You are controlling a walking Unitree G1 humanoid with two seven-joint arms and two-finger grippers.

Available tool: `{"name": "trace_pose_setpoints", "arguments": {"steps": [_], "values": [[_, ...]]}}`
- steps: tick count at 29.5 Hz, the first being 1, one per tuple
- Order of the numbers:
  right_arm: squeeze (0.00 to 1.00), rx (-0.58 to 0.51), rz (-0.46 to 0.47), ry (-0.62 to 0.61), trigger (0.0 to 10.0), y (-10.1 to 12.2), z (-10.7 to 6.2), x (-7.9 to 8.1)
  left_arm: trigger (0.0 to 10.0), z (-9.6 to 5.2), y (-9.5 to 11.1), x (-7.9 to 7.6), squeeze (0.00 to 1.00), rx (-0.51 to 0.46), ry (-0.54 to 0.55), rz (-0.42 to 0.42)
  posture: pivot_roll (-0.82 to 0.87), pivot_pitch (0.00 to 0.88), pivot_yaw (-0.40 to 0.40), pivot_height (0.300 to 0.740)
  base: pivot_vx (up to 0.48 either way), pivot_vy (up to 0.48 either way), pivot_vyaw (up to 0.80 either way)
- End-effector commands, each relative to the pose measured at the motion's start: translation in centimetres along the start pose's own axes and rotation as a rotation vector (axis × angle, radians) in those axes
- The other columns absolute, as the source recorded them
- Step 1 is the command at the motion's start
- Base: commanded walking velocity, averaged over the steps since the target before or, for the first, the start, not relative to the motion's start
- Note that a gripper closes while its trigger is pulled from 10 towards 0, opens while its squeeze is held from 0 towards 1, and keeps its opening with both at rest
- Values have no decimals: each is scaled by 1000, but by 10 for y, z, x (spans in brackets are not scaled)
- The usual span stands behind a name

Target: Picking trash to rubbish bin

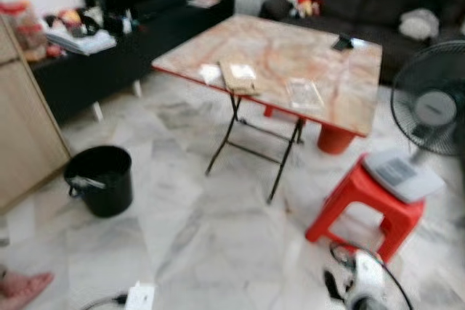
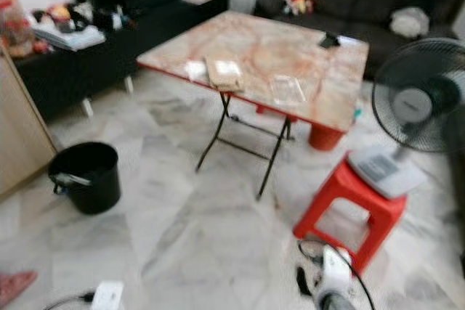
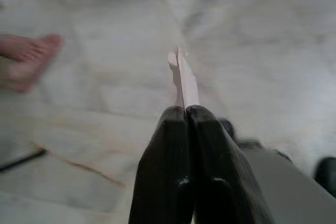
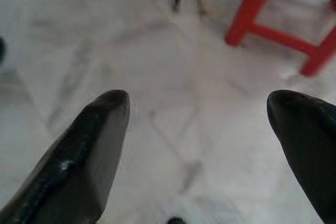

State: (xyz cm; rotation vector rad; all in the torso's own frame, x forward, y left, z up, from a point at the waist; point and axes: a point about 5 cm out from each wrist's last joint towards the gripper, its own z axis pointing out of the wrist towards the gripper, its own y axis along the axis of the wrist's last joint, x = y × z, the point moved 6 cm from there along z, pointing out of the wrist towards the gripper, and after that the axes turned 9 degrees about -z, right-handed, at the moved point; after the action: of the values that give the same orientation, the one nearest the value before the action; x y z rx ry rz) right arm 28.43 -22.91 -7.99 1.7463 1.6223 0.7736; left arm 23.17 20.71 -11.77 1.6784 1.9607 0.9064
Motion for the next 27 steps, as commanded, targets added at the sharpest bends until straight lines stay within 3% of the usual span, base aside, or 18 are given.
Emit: {"name": "trace_pose_setpoints", "arguments": {"steps": [1, 7, 18, 27], "values": [[0, 25, 18, -38, 10000, -11, -5, -14, 10000, -1, 1, -14, 0, -2, -34, 22, -44, 40, -77, 740, 304, 0, 0], [0, 23, -8, -28, 10000, -9, -4, -11, 10000, -1, 0, -13, 0, 1, -34, 26, -43, 35, -77, 740, 324, 0, 0], [0, 29, -8, -29, 10000, -11, -4, -11, 10000, -2, -4, -15, 0, 8, -39, 28, -40, 19, -81, 740, 331, 0, 798], [0, 49, -29, -32, 10000, -19, -6, -12, 10000, -3, -7, -16, 0, 12, -40, 29, -36, 15, -82, 740, 329, 0, 89]]}}
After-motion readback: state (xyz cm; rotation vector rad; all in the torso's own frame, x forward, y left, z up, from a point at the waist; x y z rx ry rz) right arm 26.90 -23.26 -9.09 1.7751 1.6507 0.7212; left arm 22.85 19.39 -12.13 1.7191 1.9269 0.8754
